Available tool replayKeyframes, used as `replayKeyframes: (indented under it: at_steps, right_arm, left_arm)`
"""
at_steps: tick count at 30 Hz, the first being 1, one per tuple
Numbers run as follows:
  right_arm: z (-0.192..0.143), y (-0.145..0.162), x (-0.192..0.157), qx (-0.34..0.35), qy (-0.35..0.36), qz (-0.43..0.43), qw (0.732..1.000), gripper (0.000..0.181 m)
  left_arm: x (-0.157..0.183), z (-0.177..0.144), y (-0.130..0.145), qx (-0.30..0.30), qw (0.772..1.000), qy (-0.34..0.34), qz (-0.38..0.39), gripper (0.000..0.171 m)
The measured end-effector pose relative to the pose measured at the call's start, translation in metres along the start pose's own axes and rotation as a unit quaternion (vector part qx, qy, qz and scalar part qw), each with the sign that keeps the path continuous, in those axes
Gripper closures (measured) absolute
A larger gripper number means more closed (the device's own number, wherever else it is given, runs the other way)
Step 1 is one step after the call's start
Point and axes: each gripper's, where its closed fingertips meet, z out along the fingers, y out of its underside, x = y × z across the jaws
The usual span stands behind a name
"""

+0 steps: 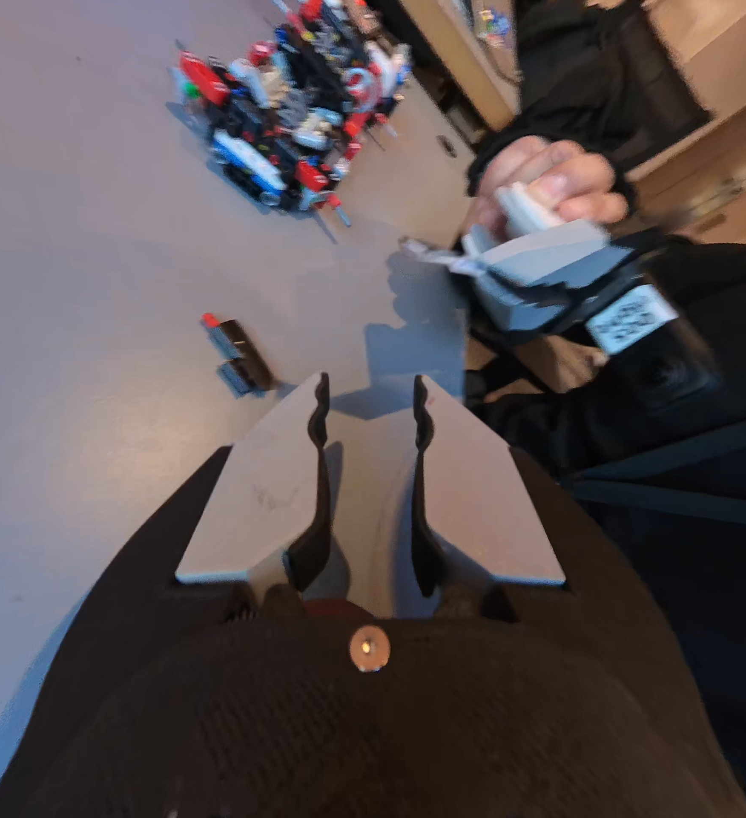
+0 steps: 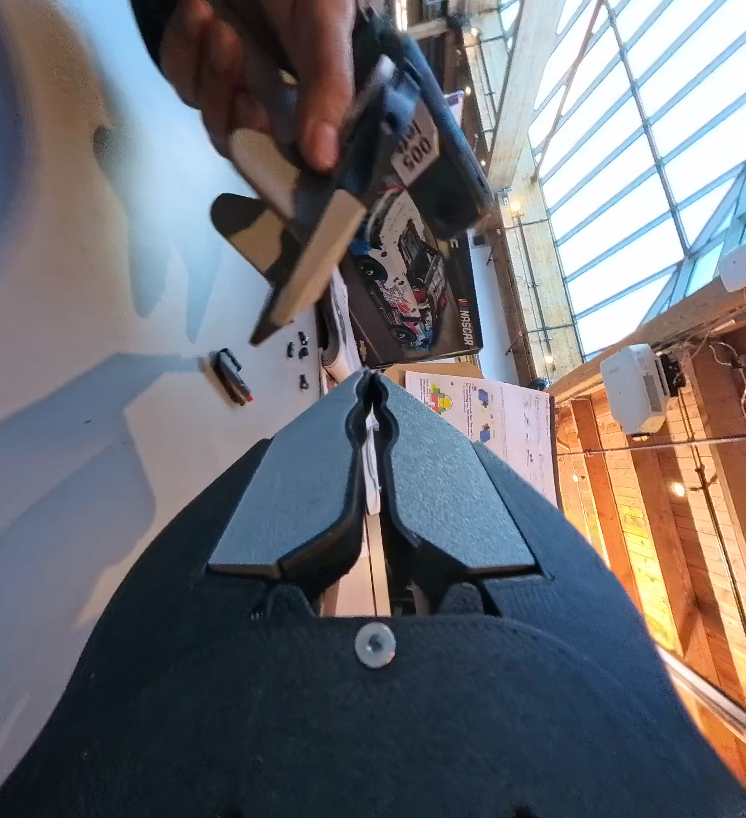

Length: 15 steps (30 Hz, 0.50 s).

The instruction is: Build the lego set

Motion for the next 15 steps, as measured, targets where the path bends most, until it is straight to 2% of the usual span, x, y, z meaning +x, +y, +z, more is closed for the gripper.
replayKeyframes:
  at_steps: [2, 3, 7, 12, 15]
  right_arm:
    - [0.003, 0.008, 0.008, -0.006, 0.015, 0.033, 0.999, 0.181]
    - [0.004, 0.013, 0.011, -0.009, 0.020, 0.052, 0.998, 0.181]
    - [0.004, 0.033, 0.024, -0.018, 0.033, 0.102, 0.994, 0.181]
    - [0.004, 0.052, 0.030, -0.026, 0.033, 0.152, 0.987, 0.181]
    - [0.006, 0.061, 0.033, -0.030, 0.031, 0.166, 0.985, 0.181]
  left_arm:
    - [-0.025, -0.009, -0.001, 0.006, 0.997, -0.078, 0.028, 0.136]
    - [-0.030, -0.013, -0.002, 0.011, 0.995, -0.093, 0.043, 0.136]
    - [-0.046, -0.022, -0.005, 0.010, 0.988, -0.125, 0.091, 0.134]
    - [-0.056, -0.018, 0.006, -0.028, 0.982, -0.129, 0.135, 0.134]
    - [-0.055, -0.017, 0.001, -0.023, 0.980, -0.124, 0.155, 0.136]
